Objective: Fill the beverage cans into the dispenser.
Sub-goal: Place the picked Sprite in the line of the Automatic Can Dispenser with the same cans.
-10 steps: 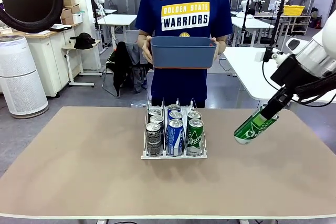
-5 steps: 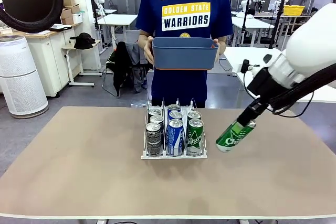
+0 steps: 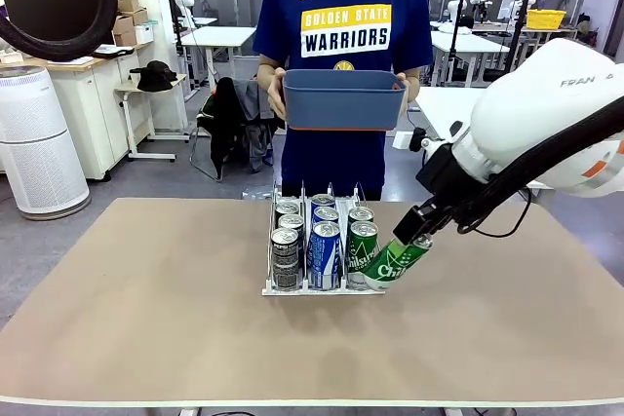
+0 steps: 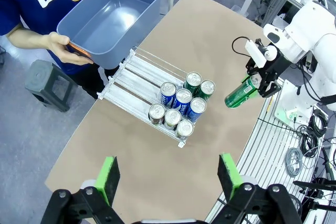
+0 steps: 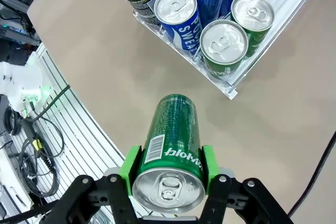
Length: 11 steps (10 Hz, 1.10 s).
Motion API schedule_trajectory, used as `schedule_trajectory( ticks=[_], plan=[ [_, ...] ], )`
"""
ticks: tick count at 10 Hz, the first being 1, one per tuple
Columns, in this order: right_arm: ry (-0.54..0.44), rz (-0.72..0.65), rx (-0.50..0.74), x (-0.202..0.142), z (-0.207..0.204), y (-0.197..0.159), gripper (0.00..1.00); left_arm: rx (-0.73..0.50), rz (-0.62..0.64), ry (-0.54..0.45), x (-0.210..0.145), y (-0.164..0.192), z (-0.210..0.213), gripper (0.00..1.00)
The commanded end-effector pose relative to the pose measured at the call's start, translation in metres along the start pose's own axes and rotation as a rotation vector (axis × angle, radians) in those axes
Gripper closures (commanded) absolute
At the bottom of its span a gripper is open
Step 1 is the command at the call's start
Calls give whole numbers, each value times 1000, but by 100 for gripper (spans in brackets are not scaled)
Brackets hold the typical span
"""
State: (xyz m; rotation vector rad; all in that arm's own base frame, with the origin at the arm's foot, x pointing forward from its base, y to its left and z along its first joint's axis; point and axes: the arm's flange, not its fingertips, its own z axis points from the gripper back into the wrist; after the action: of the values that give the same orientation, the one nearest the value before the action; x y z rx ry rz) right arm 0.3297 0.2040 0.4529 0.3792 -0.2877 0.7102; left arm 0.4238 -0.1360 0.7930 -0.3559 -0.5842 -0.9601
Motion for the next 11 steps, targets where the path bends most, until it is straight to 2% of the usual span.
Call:
schedule_trajectory(
  ticks=[1,2,5,6,7,9,10,11],
  plan=[
    [-18,-4,-22,-3,-14,4,42,-7,-8,-20,-4,1,-1,0],
    [0,0,0,0,0,0,42,-7,-8,-20,-4,1,-1,0],
    [10,1,-5,1,-7,-1,42,-7,-8,-20,-4,1,-1,0],
    [76,112,23,-1,-7,-3,100,-7,-8,-20,-4,1,-1,0],
    [25,71,-18,1,-16,-4,100,-7,-8,-20,-4,1,-1,0],
    [-6,56,-46,4,-22,-7,100,-7,-8,-20,-4,1,-1,0],
    [-42,-31,-53,6,-22,-6,81,-7,-8,-20,-4,1,-1,0],
    [32,54,-19,1,-16,-6,81,-7,-8,-20,-4,1,-1,0]
  ],
)
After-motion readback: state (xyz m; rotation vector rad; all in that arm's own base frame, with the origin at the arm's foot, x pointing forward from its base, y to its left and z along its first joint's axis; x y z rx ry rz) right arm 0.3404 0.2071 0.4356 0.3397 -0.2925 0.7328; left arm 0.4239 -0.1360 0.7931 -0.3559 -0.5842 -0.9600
